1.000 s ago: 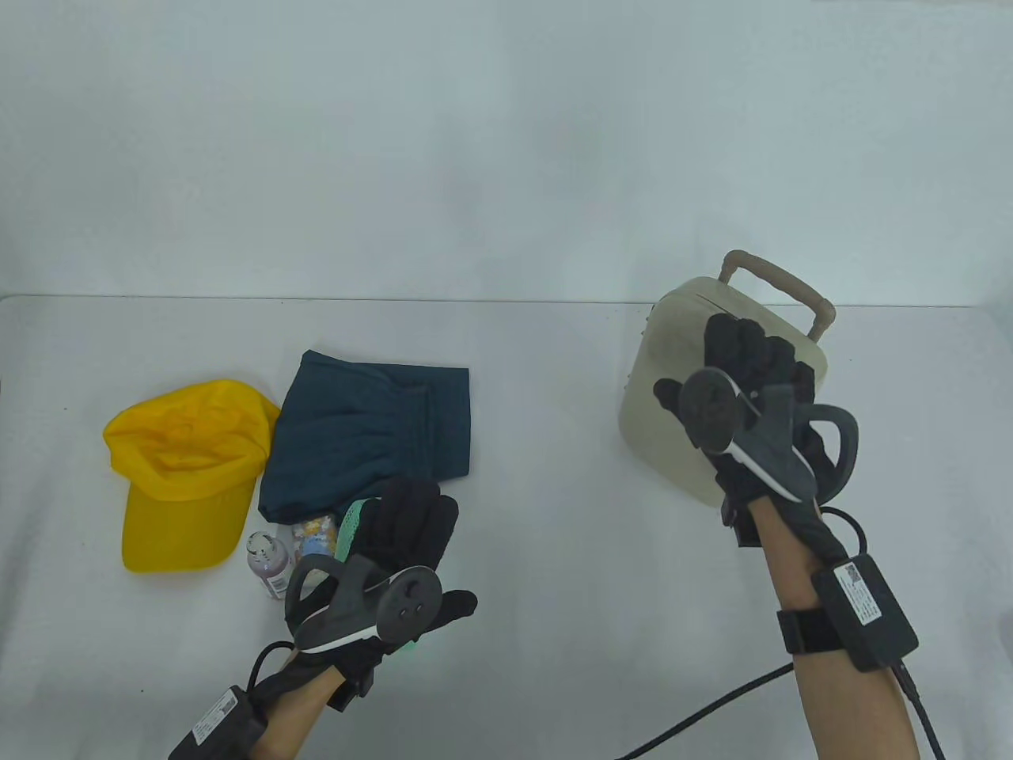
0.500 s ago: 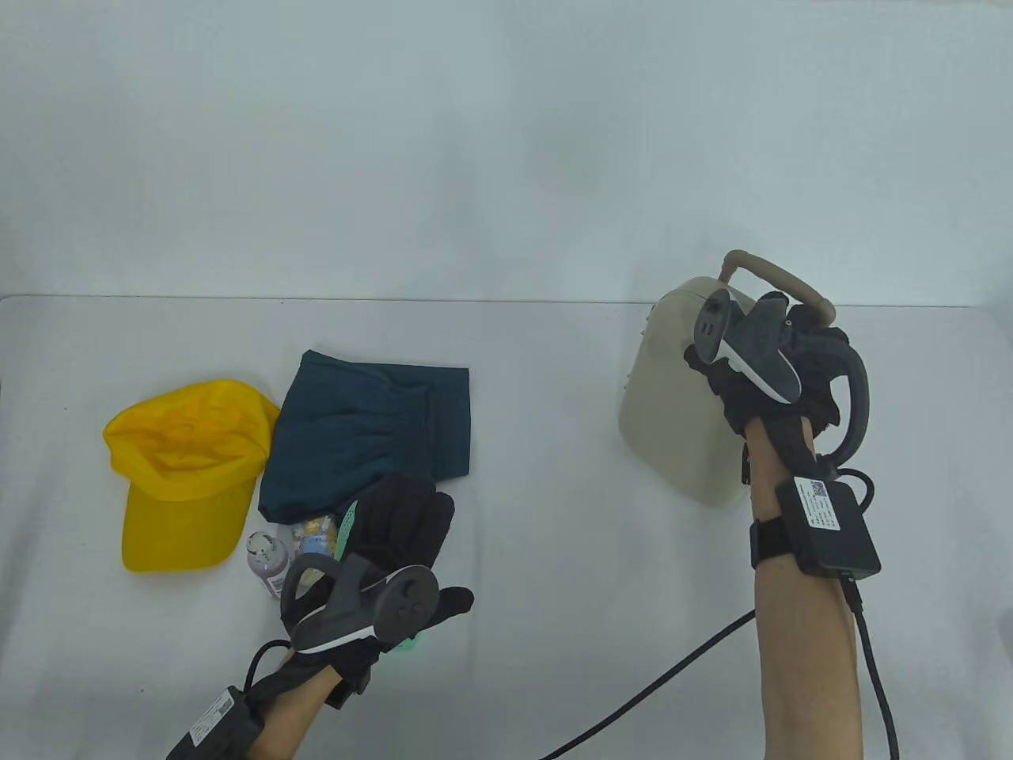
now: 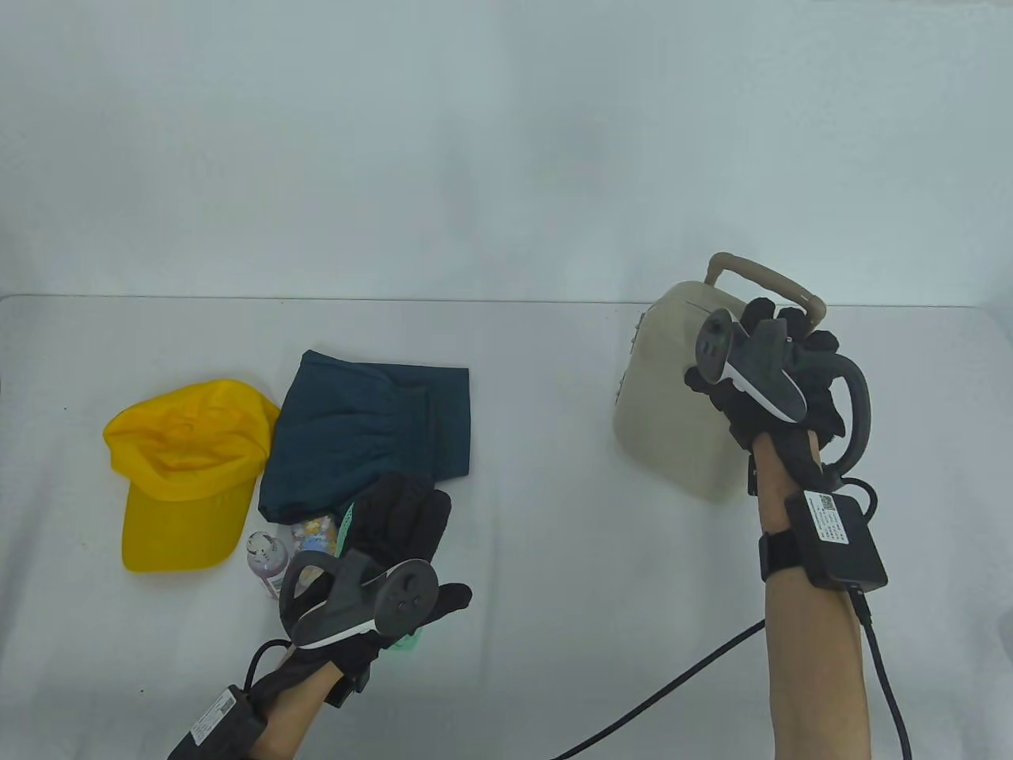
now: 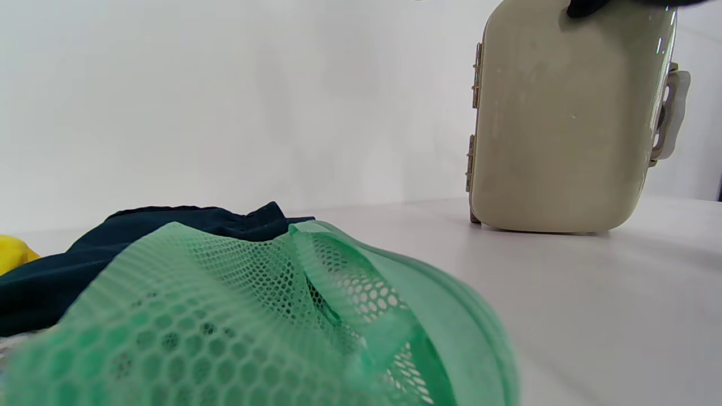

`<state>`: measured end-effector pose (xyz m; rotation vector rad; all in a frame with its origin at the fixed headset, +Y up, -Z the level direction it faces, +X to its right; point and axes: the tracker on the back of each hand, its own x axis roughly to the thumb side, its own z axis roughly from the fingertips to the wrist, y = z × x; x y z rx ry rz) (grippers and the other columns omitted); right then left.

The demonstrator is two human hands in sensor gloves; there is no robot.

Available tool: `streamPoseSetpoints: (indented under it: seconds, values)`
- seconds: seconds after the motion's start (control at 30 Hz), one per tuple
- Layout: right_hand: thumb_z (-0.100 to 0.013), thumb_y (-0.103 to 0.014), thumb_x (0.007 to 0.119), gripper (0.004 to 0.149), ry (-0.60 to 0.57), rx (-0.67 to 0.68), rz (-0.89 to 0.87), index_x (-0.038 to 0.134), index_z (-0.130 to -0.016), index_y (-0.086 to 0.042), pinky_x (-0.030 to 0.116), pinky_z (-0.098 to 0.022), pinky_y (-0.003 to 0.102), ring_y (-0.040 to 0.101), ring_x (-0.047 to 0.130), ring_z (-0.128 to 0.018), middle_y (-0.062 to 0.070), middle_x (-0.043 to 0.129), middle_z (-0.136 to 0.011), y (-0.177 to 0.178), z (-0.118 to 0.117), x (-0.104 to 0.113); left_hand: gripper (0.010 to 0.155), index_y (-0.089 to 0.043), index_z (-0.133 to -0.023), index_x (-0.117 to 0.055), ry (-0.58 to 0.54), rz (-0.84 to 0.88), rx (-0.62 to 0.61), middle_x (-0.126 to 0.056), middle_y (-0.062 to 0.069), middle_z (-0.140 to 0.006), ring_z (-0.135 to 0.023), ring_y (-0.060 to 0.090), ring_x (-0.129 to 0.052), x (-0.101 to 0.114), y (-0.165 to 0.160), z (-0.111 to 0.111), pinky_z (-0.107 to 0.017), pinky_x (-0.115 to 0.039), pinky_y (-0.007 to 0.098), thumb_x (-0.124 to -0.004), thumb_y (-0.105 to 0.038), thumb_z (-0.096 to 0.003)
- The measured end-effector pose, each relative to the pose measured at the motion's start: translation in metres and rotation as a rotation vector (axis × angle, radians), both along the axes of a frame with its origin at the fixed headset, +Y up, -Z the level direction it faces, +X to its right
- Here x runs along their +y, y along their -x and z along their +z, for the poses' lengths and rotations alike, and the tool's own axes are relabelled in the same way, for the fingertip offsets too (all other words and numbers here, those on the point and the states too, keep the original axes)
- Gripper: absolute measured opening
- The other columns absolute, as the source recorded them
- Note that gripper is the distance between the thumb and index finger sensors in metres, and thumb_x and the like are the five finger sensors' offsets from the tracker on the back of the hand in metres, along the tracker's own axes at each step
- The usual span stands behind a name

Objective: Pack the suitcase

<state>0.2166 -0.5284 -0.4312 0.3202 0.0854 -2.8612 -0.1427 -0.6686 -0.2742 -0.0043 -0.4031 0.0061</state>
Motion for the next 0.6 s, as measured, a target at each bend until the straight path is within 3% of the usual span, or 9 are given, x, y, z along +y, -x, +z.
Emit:
streamPoseSetpoints:
  seconds: [0.6]
  values:
    - [-0.036, -0.077, 0.063, 0.100, 0.007, 0.331, -0.060, 0.027, -0.113, -0.025, 0.071, -0.074, 0.055, 0.049, 0.066, -0.107, 0.012, 0.045, -0.121, 0.047, 0.017, 0.001, 0.097, -0.017, -0.115, -0.016, 0.056, 0.079, 0.061, -0.013, 0.017, -0.122, -0.113, 0.046, -0.014, 0.004, 0.015, -0.014, -0.082, -0.031, 0.059, -0.053, -0.072, -0.0435]
